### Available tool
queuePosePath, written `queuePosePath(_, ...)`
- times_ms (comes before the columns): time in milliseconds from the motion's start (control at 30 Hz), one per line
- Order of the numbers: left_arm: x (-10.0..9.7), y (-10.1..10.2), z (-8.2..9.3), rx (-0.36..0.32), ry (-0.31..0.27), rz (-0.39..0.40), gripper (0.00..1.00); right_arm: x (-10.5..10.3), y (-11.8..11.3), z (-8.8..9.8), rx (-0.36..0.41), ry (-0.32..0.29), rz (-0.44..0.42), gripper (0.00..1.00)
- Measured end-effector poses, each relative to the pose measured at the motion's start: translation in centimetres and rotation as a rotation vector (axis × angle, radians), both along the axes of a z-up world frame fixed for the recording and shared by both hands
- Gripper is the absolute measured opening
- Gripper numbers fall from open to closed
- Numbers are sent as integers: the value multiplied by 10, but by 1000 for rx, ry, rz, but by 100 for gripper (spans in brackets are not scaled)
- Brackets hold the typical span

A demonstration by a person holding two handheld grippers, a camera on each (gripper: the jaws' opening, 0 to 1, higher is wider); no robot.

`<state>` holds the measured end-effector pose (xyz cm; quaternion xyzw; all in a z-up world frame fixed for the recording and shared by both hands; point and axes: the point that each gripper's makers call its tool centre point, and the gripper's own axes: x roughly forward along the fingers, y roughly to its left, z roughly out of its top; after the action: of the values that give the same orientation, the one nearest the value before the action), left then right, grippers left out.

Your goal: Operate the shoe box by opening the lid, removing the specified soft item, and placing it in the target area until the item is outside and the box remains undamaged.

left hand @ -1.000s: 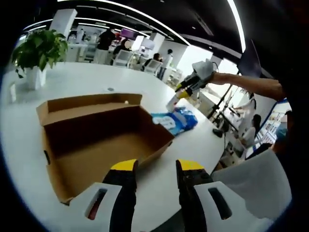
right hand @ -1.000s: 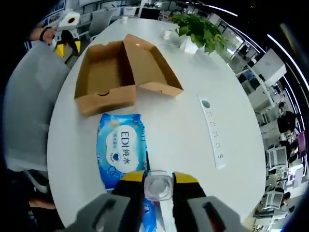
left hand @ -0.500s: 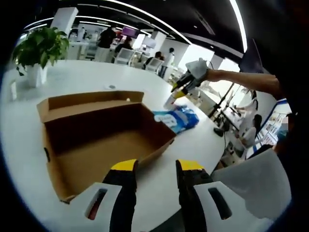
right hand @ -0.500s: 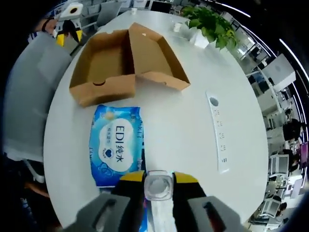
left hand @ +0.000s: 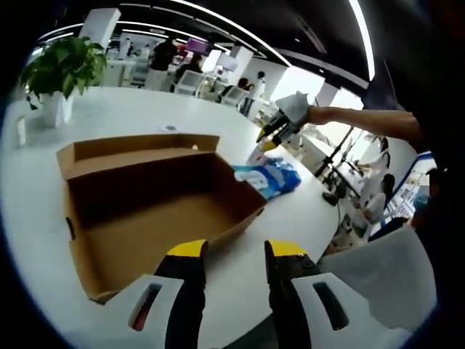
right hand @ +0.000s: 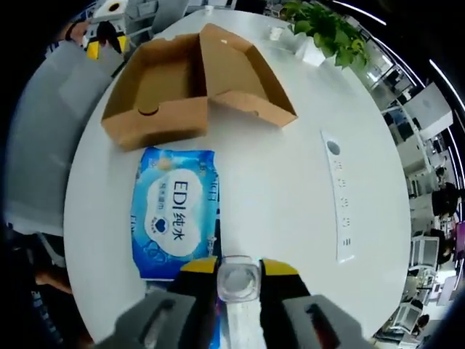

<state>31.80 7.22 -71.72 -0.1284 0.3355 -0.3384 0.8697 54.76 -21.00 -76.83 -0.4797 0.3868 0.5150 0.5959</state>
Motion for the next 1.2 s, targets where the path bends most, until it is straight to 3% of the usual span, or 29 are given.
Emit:
queuePosePath(600,0,-1,-1,-9,6,1,31,-1,-7,-5,-35,43,5,19)
queuePosePath(1200,-1,-3,-3,-8,11,-10,31,10,-11,-6,-51,-4,16,27)
